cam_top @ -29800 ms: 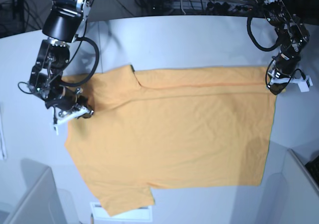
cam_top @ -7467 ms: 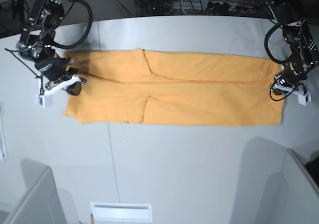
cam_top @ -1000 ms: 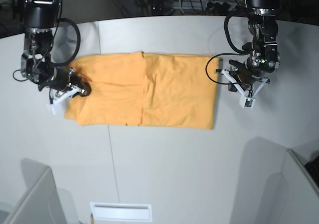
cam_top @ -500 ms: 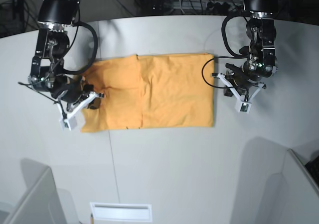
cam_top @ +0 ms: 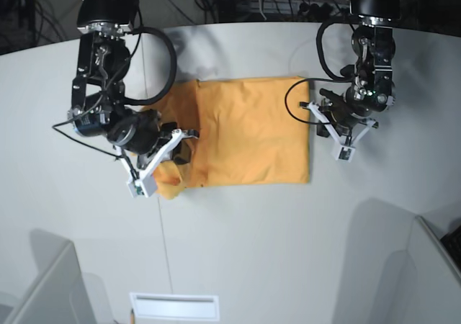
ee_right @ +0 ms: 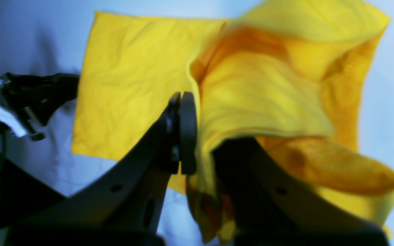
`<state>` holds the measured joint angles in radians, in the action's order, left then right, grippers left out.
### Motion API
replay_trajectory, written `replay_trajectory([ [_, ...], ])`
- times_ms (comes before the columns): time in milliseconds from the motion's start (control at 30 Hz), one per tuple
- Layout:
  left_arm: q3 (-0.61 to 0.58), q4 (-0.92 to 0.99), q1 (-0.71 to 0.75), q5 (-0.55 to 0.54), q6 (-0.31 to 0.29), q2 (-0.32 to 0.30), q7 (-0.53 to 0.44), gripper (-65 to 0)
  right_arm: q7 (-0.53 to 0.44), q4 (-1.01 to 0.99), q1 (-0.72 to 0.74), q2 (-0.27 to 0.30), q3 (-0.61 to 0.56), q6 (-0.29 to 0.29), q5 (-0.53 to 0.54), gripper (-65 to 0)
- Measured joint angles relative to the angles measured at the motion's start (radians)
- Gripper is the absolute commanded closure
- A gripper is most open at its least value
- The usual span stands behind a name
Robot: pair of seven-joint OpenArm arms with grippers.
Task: Fold the T-shirt properly
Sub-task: 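Fold the held end over the shirt toward the left gripper with the right gripper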
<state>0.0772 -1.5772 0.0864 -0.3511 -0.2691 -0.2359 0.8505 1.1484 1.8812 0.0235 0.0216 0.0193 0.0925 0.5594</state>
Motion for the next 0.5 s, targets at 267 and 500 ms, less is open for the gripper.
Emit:
replay_trajectory([
  [267, 0.0, -0.001, 0.003, 0.003, 0.0, -0.003, 0.003, 0.0, -0.058, 0.046, 0.003, -0.021, -0.137, -0.072, -0.003, 0.0],
  [500, 0.0, -0.001, 0.009, 0.003, 0.0, -0.002, 0.003, 0.0, -0.082, 0.039, 0.014, -0.067, -0.222, -0.082, -0.01, 0.0],
])
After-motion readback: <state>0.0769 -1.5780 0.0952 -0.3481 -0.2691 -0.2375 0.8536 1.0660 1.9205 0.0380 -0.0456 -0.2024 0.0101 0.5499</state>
